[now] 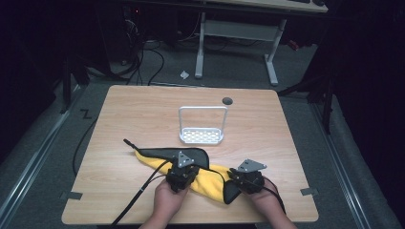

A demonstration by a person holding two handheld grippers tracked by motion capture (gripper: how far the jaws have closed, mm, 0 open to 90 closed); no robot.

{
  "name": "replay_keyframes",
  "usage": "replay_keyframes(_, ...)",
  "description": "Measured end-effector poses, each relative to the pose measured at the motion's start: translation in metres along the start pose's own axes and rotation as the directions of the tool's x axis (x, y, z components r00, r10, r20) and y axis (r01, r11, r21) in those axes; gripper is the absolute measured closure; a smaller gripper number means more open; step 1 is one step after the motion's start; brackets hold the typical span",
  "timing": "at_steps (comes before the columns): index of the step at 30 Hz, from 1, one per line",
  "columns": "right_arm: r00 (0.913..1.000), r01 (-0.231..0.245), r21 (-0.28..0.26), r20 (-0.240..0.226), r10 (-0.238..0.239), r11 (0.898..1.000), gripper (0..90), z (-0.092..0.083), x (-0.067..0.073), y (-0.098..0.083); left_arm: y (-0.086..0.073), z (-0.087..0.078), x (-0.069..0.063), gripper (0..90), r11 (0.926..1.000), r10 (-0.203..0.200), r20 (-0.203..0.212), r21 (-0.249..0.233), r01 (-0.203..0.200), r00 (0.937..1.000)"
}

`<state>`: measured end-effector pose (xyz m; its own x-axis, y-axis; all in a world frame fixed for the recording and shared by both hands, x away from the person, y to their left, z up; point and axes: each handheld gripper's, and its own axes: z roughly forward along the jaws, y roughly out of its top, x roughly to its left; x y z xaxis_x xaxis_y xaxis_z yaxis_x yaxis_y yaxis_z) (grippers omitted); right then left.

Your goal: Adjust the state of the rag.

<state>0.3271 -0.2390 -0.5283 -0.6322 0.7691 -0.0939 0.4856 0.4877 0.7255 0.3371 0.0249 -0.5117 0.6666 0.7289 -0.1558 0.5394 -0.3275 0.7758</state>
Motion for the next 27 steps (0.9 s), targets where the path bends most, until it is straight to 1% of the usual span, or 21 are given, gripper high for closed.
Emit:
replay_keyframes(3, 0.9995, -0.009, 0.000, 0.029, 0.009, 1.000, 81.1, 0.002, -0.004, 0.001, -0.009, -0.023, -0.004, 88.3, 0.9989, 0.022, 0.004, -0.041, -0.022, 0.9997)
replay_keyframes(5, 0.9988, -0.018, 0.000, 0.047, 0.018, 1.000, 81.1, 0.003, -0.008, 0.002, -0.017, -0.035, -0.004, 88.6, 0.9984, 0.023, 0.009, -0.051, -0.022, 0.9997)
replay_keyframes(6, 0.9981, -0.024, -0.002, 0.057, 0.024, 1.000, 81.3, 0.004, -0.011, 0.002, -0.022, -0.040, -0.004, 88.6, 0.9985, 0.025, 0.005, -0.048, -0.025, 0.9997)
replay_keyframes(7, 0.9973, -0.036, -0.004, 0.063, 0.036, 0.999, 81.3, 0.005, -0.014, 0.002, -0.028, -0.044, -0.003, 88.6, 0.9988, 0.013, 0.008, -0.047, -0.013, 0.9999)
replay_keyframes(9, 0.9947, -0.057, -0.008, 0.085, 0.058, 0.998, 80.8, 0.008, -0.021, 0.003, -0.041, -0.050, -0.002, 88.6, 0.9994, -0.003, 0.022, -0.034, 0.004, 0.9997)
replay_keyframes(11, 0.9900, -0.083, -0.007, 0.113, 0.084, 0.996, 78.1, 0.010, -0.030, 0.005, -0.058, -0.053, -0.003, 89.9, 0.9998, -0.015, 0.032, 0.013, 0.015, 0.9994)
replay_keyframes(12, 0.9855, -0.086, -0.006, 0.146, 0.086, 0.996, 76.3, 0.011, -0.034, 0.005, -0.066, -0.053, -0.003, 89.9, 0.9992, -0.012, 0.030, 0.039, 0.011, 0.9995)
replay_keyframes(13, 0.9819, -0.107, -0.007, 0.156, 0.107, 0.994, 73.3, 0.011, -0.038, 0.006, -0.073, -0.055, -0.004, 89.1, 0.9985, -0.004, 0.025, 0.054, 0.003, 0.9997)
replay_keyframes(14, 0.9801, -0.128, -0.016, 0.152, 0.128, 0.992, 70.3, 0.009, -0.042, 0.005, -0.078, -0.058, -0.003, 83.0, 0.9990, 0.009, 0.021, 0.044, -0.010, 0.9997)
replay_keyframes(15, 0.9783, -0.143, -0.027, 0.148, 0.145, 0.989, 67.2, 0.007, -0.043, 0.005, -0.080, -0.061, -0.002, 79.6, 0.9990, 0.008, 0.013, 0.044, -0.009, 0.9999)
replay_keyframes(16, 0.9770, -0.139, -0.039, 0.158, 0.144, 0.989, 65.5, 0.003, -0.042, 0.006, -0.077, -0.064, 0.001, 78.2, 0.9996, 0.002, 0.006, 0.027, -0.002, 1.0000)
replay_keyframes(17, 0.9776, -0.135, -0.057, 0.156, 0.142, 0.989, 64.2, -0.001, -0.040, 0.006, -0.075, -0.066, 0.004, 77.3, 0.9999, -0.010, 0.008, 0.005, 0.010, 0.9999)
replay_keyframes(19, 0.9792, -0.116, -0.085, 0.157, 0.128, 0.990, 64.0, -0.010, -0.034, 0.008, -0.063, -0.070, 0.011, 76.8, 0.9988, -0.026, 0.003, -0.042, 0.027, 0.9996)
replay_keyframes(20, 0.9815, -0.106, -0.097, 0.149, 0.120, 0.990, 64.7, -0.014, -0.031, 0.007, -0.056, -0.070, 0.014, 75.6, 0.9977, -0.028, 0.000, -0.062, 0.028, 0.9996)
replay_keyframes(21, 0.9847, -0.102, -0.103, 0.131, 0.115, 0.989, 66.1, -0.019, -0.027, 0.007, -0.049, -0.068, 0.018, 74.3, 0.9966, -0.028, -0.006, -0.078, 0.028, 0.9996)
replay_keyframes(22, 0.9880, -0.098, -0.106, 0.109, 0.109, 0.990, 68.0, -0.022, -0.024, 0.006, -0.040, -0.062, 0.024, 72.7, 0.9967, -0.025, -0.018, -0.078, 0.023, 0.9995)
replay_keyframes(23, 0.9917, -0.092, -0.096, 0.081, 0.100, 0.991, 69.8, -0.024, -0.020, 0.003, -0.035, -0.057, 0.028, 70.7, 0.9974, -0.022, -0.027, -0.070, 0.020, 0.9994)
replay_keyframes(24, 0.9934, -0.088, -0.087, 0.067, 0.094, 0.992, 71.5, -0.026, -0.017, 0.001, -0.030, -0.050, 0.034, 69.6, 0.9984, -0.018, -0.045, -0.055, 0.015, 0.9988)
replay_keyframes(25, 0.9948, -0.088, -0.071, 0.044, 0.092, 0.994, 73.2, -0.027, -0.014, -0.002, -0.025, -0.040, 0.042, 69.7, 0.9993, -0.026, -0.056, -0.029, 0.024, 0.9981)
replay_keyframes(26, 0.9959, -0.089, -0.047, 0.011, 0.089, 0.995, 75.9, -0.029, -0.009, -0.006, -0.023, -0.034, 0.046, 70.4, 0.9995, -0.031, -0.059, -0.012, 0.030, 0.9978)
replay_keyframes(27, 0.9966, -0.083, -0.031, -0.002, 0.083, 0.996, 77.5, -0.030, -0.007, -0.009, -0.022, -0.028, 0.049, 71.6, 0.9993, -0.036, -0.061, 0.008, 0.037, 0.9975)
